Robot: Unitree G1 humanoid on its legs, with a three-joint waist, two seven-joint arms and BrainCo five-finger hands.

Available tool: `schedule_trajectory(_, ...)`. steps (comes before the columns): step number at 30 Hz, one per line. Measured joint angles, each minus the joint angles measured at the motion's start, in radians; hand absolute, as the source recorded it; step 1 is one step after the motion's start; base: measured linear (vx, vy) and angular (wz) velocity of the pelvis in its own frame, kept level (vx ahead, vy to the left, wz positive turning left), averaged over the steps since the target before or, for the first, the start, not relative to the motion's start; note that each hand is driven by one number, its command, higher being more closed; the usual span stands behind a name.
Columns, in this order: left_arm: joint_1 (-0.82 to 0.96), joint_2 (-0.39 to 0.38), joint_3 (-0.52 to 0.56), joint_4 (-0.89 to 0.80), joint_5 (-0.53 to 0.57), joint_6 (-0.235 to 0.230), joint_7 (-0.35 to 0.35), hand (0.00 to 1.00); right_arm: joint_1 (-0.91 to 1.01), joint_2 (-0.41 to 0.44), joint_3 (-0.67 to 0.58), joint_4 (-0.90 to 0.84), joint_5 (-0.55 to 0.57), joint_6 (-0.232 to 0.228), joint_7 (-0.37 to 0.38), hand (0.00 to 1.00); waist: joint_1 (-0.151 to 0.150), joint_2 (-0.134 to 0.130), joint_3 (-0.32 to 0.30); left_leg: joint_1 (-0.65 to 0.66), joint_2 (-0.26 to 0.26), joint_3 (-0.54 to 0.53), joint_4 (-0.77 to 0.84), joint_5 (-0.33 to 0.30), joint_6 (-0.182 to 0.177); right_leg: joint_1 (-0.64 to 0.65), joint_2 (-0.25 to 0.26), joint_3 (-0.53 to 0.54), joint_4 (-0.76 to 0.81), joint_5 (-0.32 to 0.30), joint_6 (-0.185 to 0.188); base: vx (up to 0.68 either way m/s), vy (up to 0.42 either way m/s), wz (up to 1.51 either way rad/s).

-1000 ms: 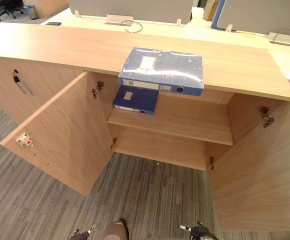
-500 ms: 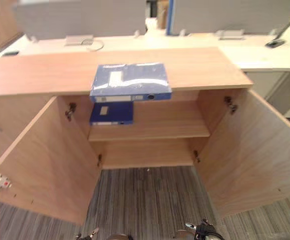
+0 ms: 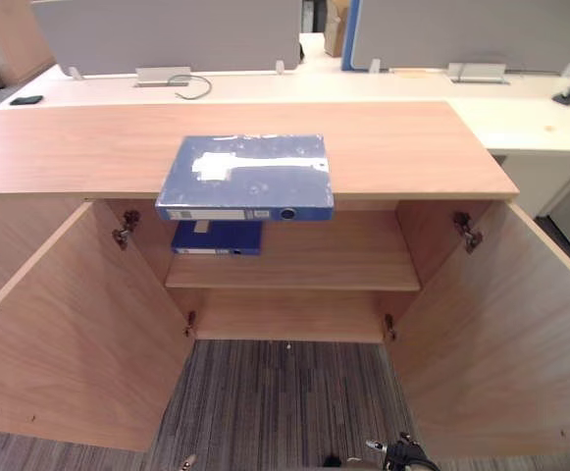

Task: Walk over to the cabinet, pick up the folder, carry it to the office cabinet, place the folder inside the office cabinet, then close the office cabinet door

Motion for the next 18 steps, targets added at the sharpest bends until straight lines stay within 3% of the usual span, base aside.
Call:
schedule_trajectory(1,0.001,-0.003,0.001,-0.011,-0.002,0.0,-0.009,0.0,0.002,-0.003,0.0,0.002,0.0,0.001,0.0,0.0,0.007,0.001,0.001,-0.071,0.018,0.019,0.152,-0.002,-0.006,0.026,0.006,-0.002,-0.01,-0.001,-0.002,0.05,-0.021,0.05)
schedule_trajectory(4,0.006,-0.001,0.001,-0.022,-0.004,0.0,-0.02,0.0,0.003,-0.002,-0.002,0.002,0.001,0.003,0.0,0.0,0.012,0.0,0.003,-0.138,0.074,0.084,0.333,-0.016,0.002,0.068,0.018,-0.013,-0.014,-0.003,-0.012,0.09,0.049,0.01)
schedule_trajectory(6,0.004,0.004,-0.011,-0.019,-0.05,-0.001,-0.032,0.0,-0.003,-0.005,-0.036,0.022,0.002,0.004,0.0,0.0,0.014,-0.003,0.008,-0.154,0.062,0.118,0.225,-0.056,0.018,0.078,-0.005,-0.01,-0.015,-0.003,-0.001,0.11,0.155,0.01)
schedule_trajectory(7,0.002,0.007,-0.023,-0.019,-0.08,-0.001,-0.034,0.0,-0.01,-0.008,-0.04,0.027,0.003,0.004,0.0,0.0,0.015,-0.001,0.008,-0.15,0.05,0.115,0.142,-0.04,0.015,0.075,-0.012,-0.007,-0.007,-0.003,0.011,0.11,0.229,-0.09)
schedule_trajectory(8,0.005,0.014,-0.052,-0.01,-0.162,-0.001,-0.048,0.0,-0.015,-0.015,-0.037,0.034,0.002,0.007,0.004,0.0,0.019,0.001,0.003,-0.13,0.026,0.114,-0.007,0.027,0.058,0.06,-0.018,0.014,0.0,-0.006,0.033,0.1,0.214,-0.1)
schedule_trajectory(11,-0.006,0.046,-0.114,-0.022,-0.402,-0.004,-0.079,0.0,-0.008,-0.003,-0.03,0.043,-0.001,0.015,0.023,0.0,0.025,-0.044,-0.005,-0.076,-0.065,0.118,-0.158,0.099,0.086,0.059,-0.064,0.07,-0.058,0.007,0.048,0.12,0.168,0.2)
schedule_trajectory(14,0.025,0.034,-0.173,-0.181,-0.601,-0.005,-0.109,0.0,0.0,-0.001,-0.018,0.039,-0.006,0.02,0.039,0.0,0.025,-0.041,-0.009,-0.036,-0.102,0.116,-0.218,0.116,0.101,0.088,-0.089,0.067,-0.083,0.015,0.061,0.09,0.105,0.12)
schedule_trajectory(15,0.054,0.033,-0.209,-0.335,-0.673,-0.009,-0.117,0.0,0.005,-0.001,0.005,0.035,-0.025,0.02,0.046,0.0,0.023,-0.044,-0.026,-0.018,-0.112,0.116,-0.267,0.138,0.102,0.086,-0.093,0.068,-0.087,0.015,0.061,0.09,0.047,0.02)
schedule_trajectory(18,0.082,0.036,-0.245,-0.636,-0.725,-0.05,-0.118,0.0,0.011,-0.006,0.047,0.015,-0.046,0.023,0.049,0.0,0.022,-0.04,-0.034,0.018,-0.121,0.113,-0.364,0.185,0.103,0.08,-0.086,0.068,-0.098,0.016,0.061,0.04,-0.027,0.01)
